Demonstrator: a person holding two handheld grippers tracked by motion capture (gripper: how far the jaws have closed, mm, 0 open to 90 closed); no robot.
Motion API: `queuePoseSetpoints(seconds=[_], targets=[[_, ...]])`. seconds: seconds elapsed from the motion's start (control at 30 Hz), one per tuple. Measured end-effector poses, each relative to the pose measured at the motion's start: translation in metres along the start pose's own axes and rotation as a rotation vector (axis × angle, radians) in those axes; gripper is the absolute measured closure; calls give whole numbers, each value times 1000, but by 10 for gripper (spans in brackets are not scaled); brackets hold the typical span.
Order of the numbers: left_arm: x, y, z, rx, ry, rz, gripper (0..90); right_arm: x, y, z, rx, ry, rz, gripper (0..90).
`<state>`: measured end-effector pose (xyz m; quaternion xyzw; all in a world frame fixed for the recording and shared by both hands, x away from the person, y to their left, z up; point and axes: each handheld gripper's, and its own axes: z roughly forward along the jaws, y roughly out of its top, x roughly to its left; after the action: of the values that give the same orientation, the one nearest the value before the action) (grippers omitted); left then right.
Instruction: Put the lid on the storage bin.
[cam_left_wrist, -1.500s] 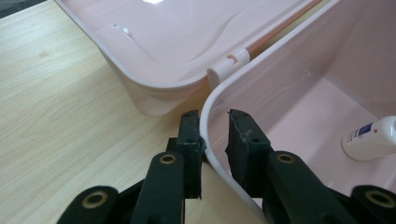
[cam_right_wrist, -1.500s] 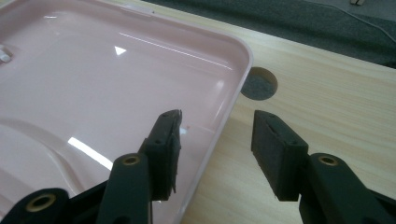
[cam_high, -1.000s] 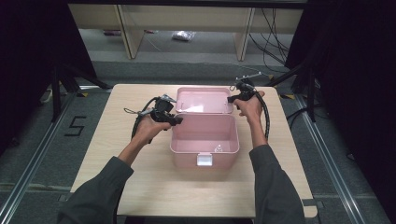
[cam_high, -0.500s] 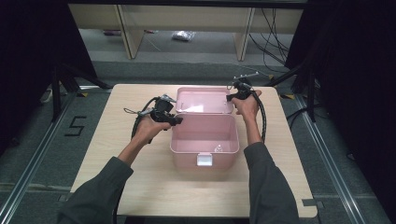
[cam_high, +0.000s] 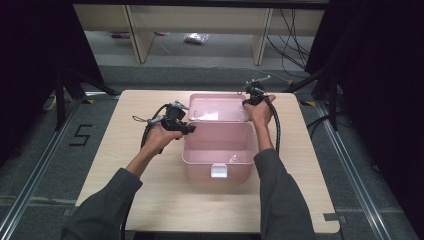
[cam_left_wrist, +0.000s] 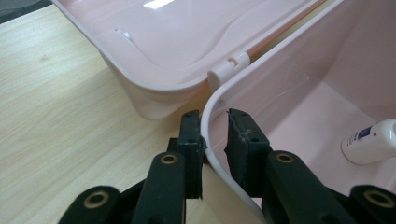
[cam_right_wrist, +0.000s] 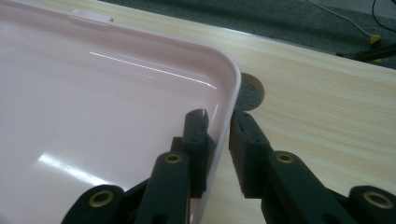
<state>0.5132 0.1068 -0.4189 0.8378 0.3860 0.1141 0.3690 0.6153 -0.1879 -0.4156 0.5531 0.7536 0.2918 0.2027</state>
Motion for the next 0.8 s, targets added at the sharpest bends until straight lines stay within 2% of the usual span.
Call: queuePoseSetpoints(seconds=[0.07,0.1,0.13,0.23,0.27,0.3,0.37,0.43,0.53,0.57,0.6,0.67,0.7,0.77,0.8], targets=[[-1,0,0,-3,4,1,759,2,0,-4,1,-12,19,787],[-1,0,0,-5,4,0,762,2,0,-4,-6,-30,1,792],[-1,0,1,-8,7,0,764,3,0,-6,-11,-16,19,796],[-2,0,0,-11,11,8,767,2,1,-11,-30,-17,5,804],[-2,0,1,-12,10,8,768,0,1,-12,-42,-21,-18,806],[-2,0,1,-14,10,7,768,2,2,-15,-38,-22,8,809],[-3,0,3,-28,15,4,768,2,3,-20,-65,-25,2,817],[-4,0,3,-30,19,5,768,4,4,-23,-91,-32,22,821],[-5,1,3,-26,14,6,767,1,5,-30,-102,-29,-6,823],[-5,1,3,-26,14,8,767,2,5,-34,-102,-35,1,823],[-6,1,3,-31,16,7,766,1,5,-35,-119,-37,-20,824],[-6,1,4,-30,15,13,765,2,5,-40,-140,-43,-17,827],[-7,0,4,-37,27,12,765,1,6,-43,-155,-38,-37,829],[-6,0,4,-35,28,13,764,4,6,-48,-181,-39,-25,831],[-6,0,4,-35,29,12,764,3,7,-50,-190,-32,-36,832]])
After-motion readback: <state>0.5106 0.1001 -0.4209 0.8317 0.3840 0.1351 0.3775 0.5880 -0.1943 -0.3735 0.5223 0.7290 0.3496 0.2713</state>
